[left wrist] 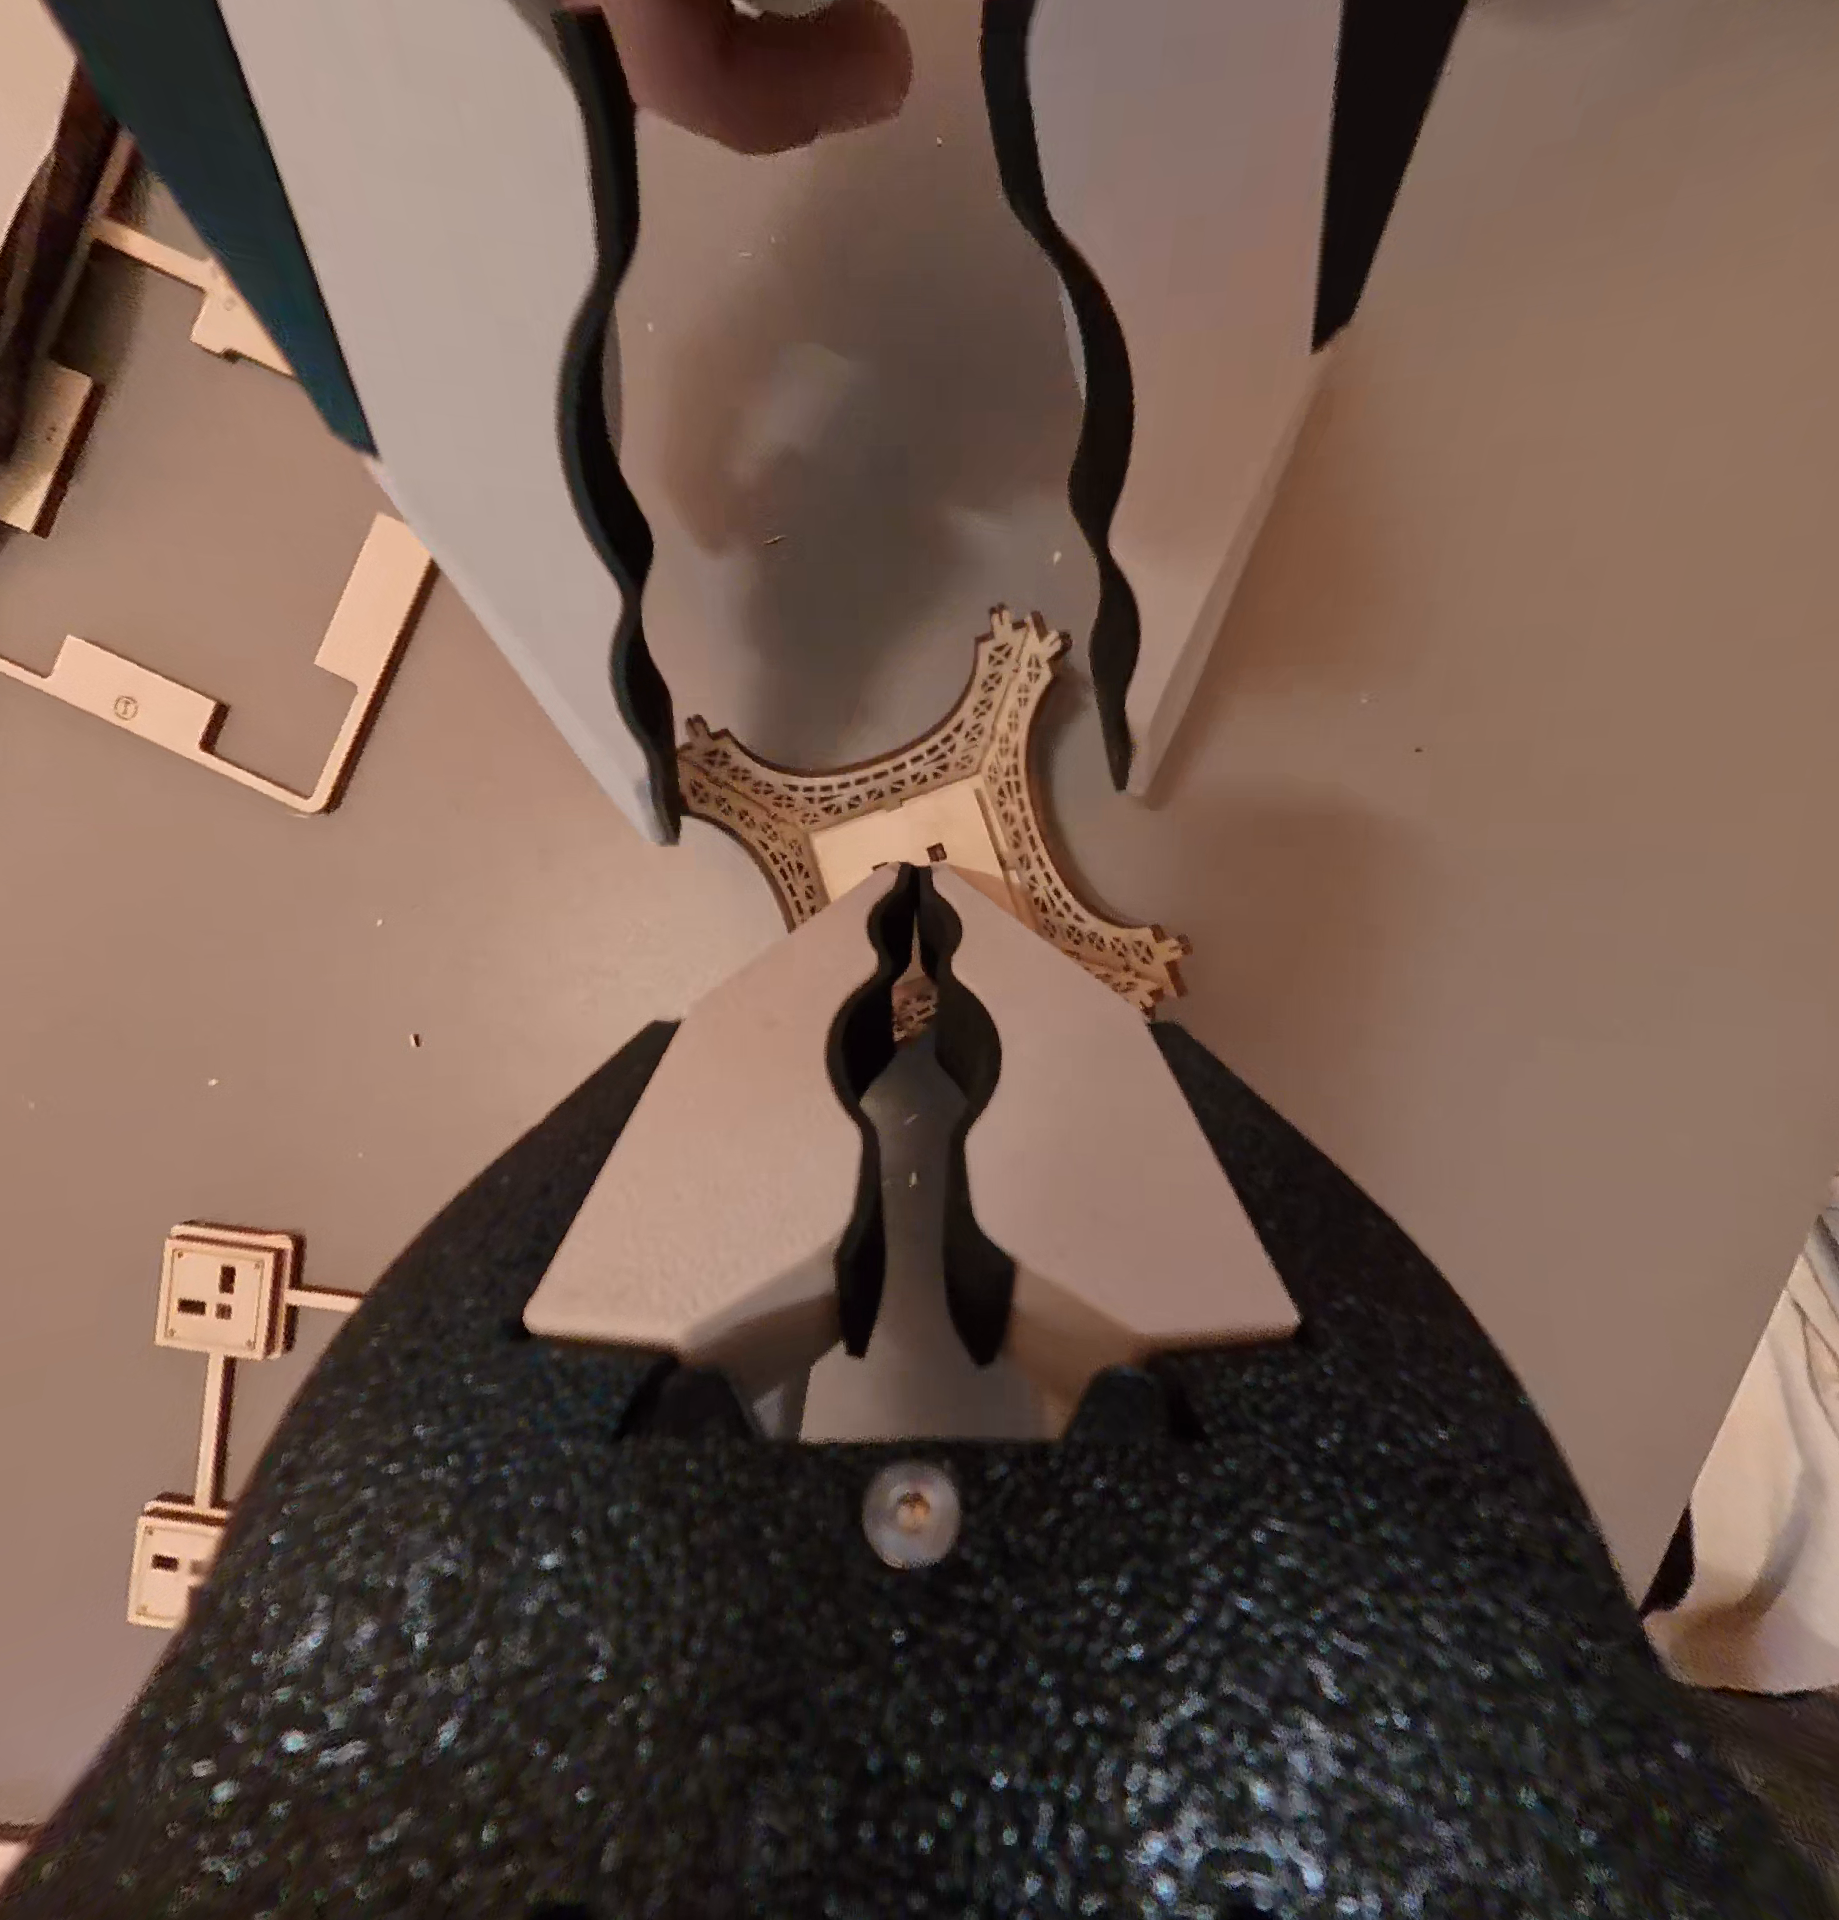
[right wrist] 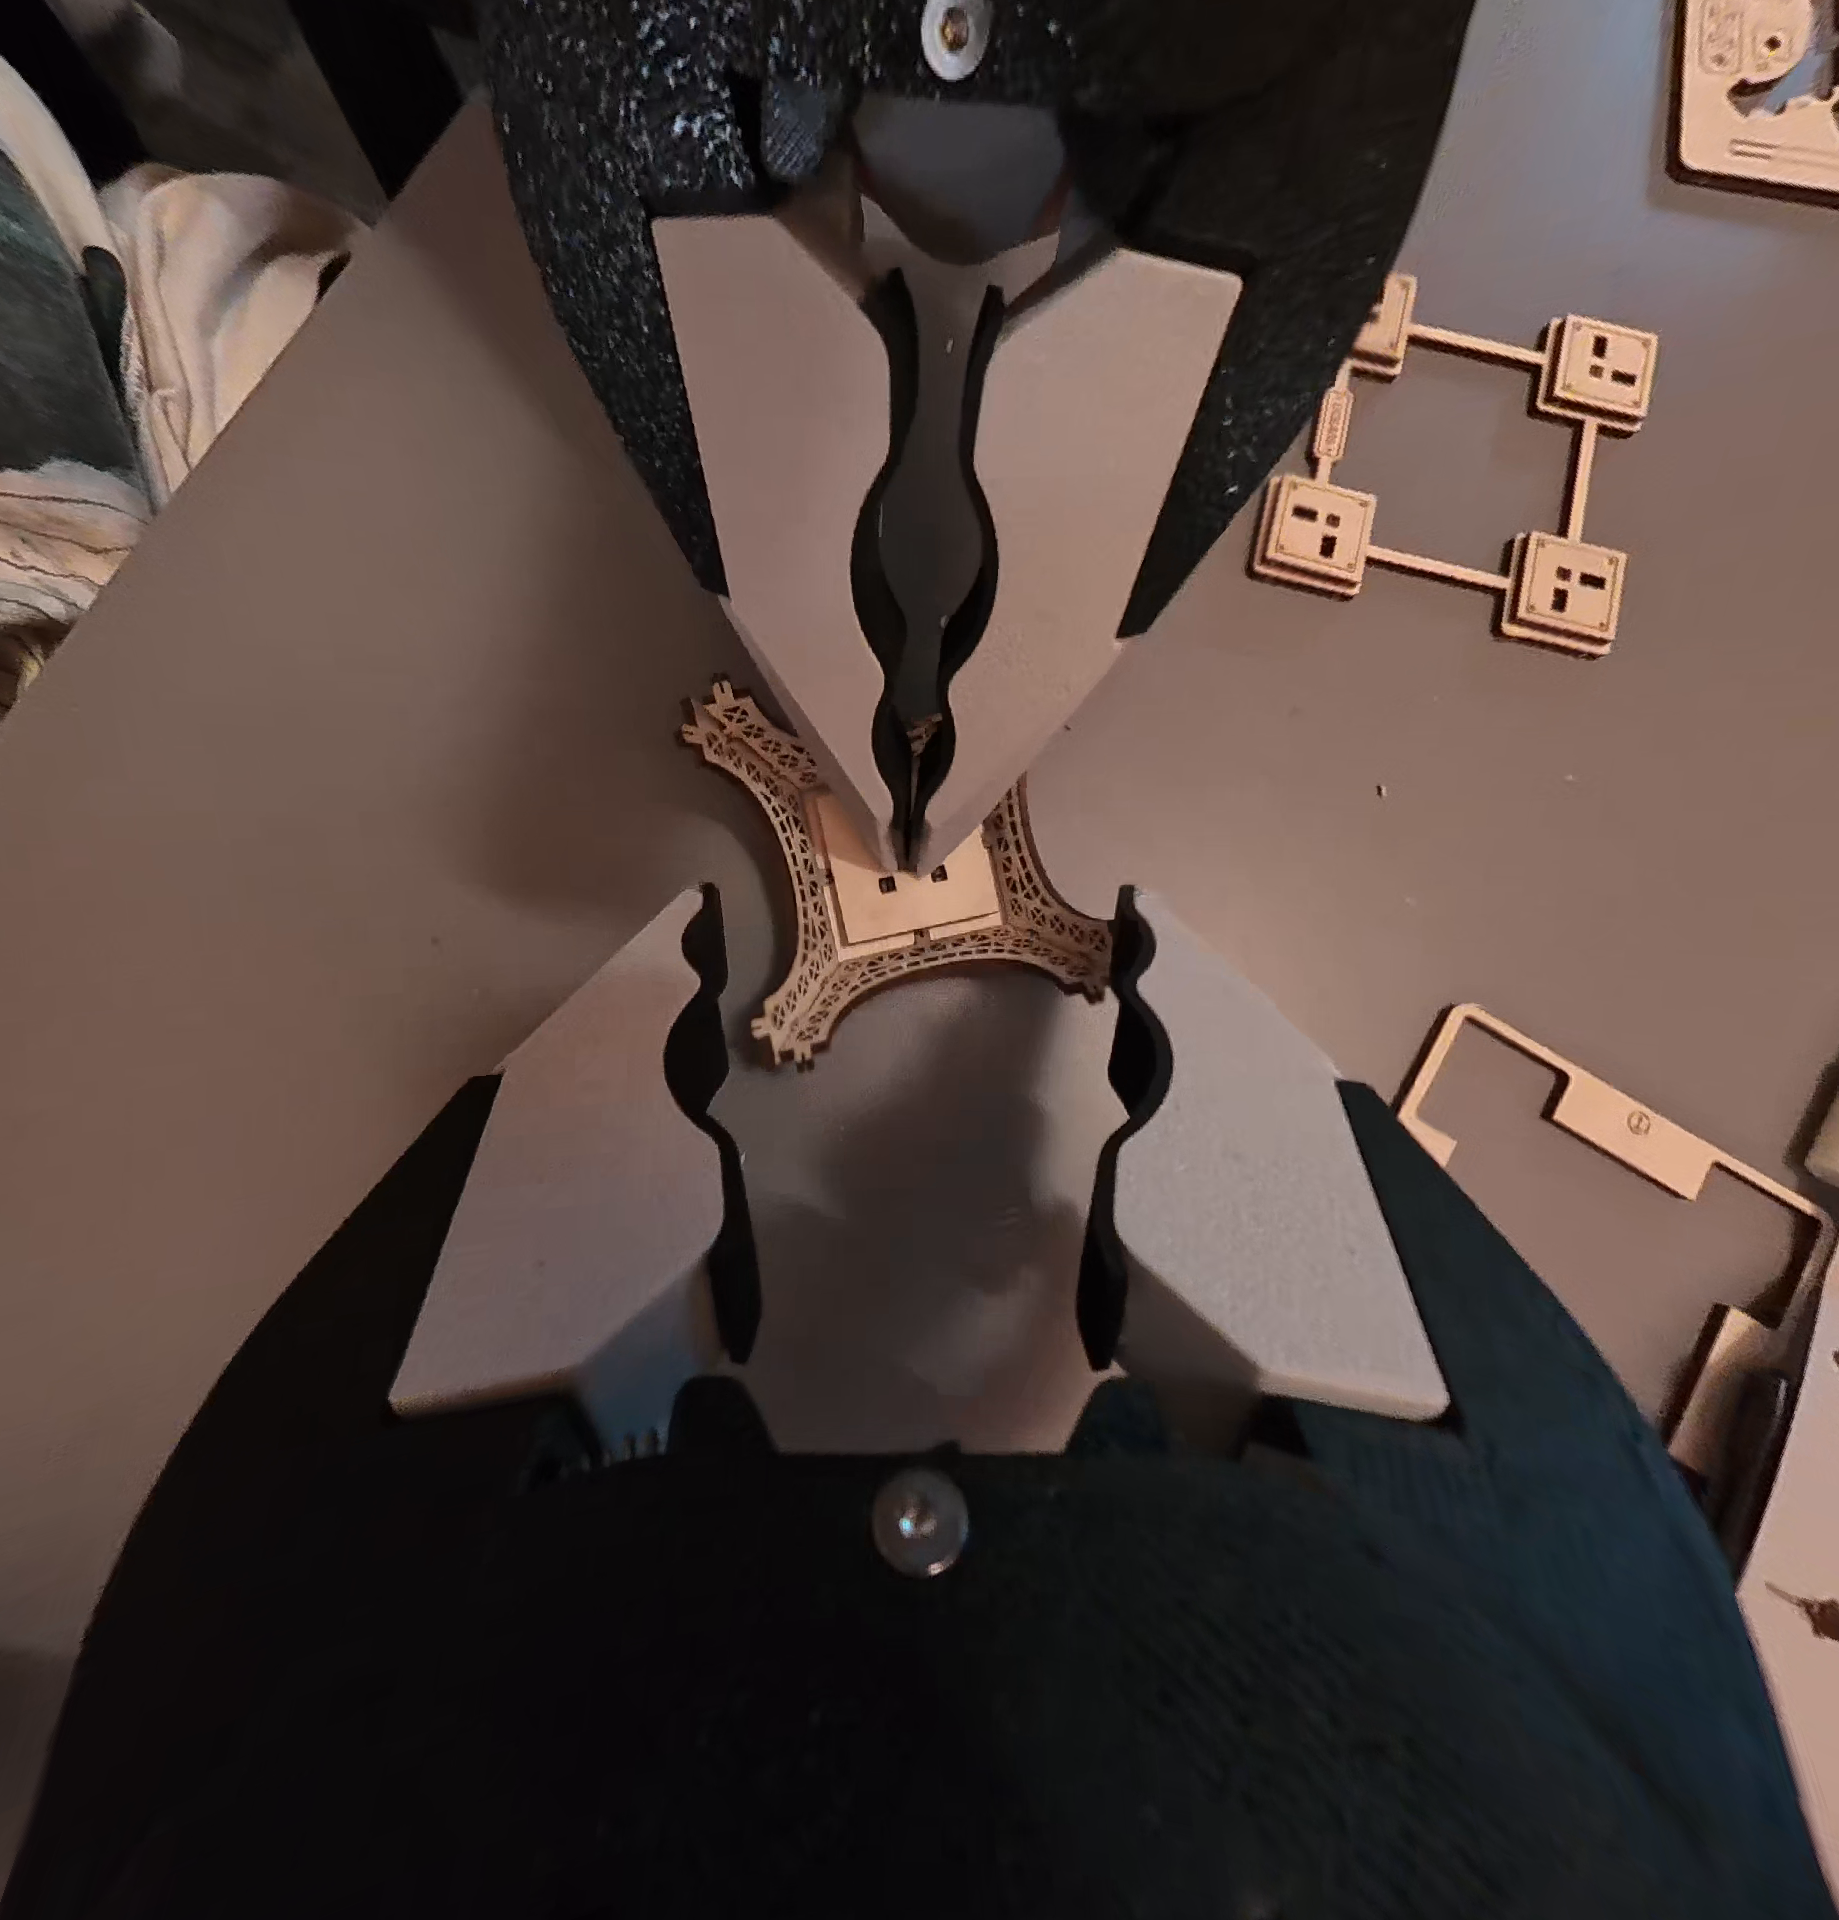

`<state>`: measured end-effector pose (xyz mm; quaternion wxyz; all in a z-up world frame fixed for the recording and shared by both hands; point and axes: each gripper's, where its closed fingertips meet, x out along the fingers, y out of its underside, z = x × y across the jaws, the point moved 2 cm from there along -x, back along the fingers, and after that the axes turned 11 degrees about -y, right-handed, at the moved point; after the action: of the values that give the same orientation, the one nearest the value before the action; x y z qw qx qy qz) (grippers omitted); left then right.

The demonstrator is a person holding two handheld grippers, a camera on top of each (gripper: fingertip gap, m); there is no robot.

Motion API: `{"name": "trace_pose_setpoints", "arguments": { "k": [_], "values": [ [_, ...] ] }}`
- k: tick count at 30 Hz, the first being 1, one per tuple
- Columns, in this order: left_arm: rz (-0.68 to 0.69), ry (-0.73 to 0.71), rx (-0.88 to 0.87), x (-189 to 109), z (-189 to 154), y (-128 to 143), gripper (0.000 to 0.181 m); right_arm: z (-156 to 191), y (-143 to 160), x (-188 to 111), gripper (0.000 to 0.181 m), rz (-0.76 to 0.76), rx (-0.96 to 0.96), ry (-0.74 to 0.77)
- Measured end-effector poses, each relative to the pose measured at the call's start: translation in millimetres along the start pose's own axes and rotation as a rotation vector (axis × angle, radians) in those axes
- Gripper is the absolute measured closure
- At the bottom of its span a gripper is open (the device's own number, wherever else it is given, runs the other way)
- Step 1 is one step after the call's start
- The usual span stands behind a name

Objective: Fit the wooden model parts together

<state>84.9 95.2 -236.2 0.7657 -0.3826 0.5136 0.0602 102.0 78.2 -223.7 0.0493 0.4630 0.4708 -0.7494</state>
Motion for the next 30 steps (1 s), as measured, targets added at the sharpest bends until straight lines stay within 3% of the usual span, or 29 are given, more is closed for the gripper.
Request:
{"name": "trace_pose_setpoints", "arguments": {
  "k": [4,8,12,18,26,30],
  "values": [
    [0.023,0.007,0.003,0,0,0,0.181,4,-2,-15,0.107,-0.041,0.019,-0.001],
    [0.036,0.012,-0.015,0,0,0,0.181,11,-10,-46,0.110,-0.197,0.033,-0.006],
    [0.097,-0.014,0.025,0,-1,-1,0.181,3,12,-70,0.106,-0.249,0.125,0.055],
    [0.166,0.000,0.020,0,0,-2,0.181,-7,32,-62,0.102,-0.241,0.184,0.059],
    [0.082,0.035,-0.030,0,1,-2,0.181,-13,43,-48,0.104,-0.133,0.182,0.083],
    [0.077,-0.070,-0.009,-4,14,2,0.178,-13,48,-53,0.105,-0.144,0.207,0.089]
  ]
}}
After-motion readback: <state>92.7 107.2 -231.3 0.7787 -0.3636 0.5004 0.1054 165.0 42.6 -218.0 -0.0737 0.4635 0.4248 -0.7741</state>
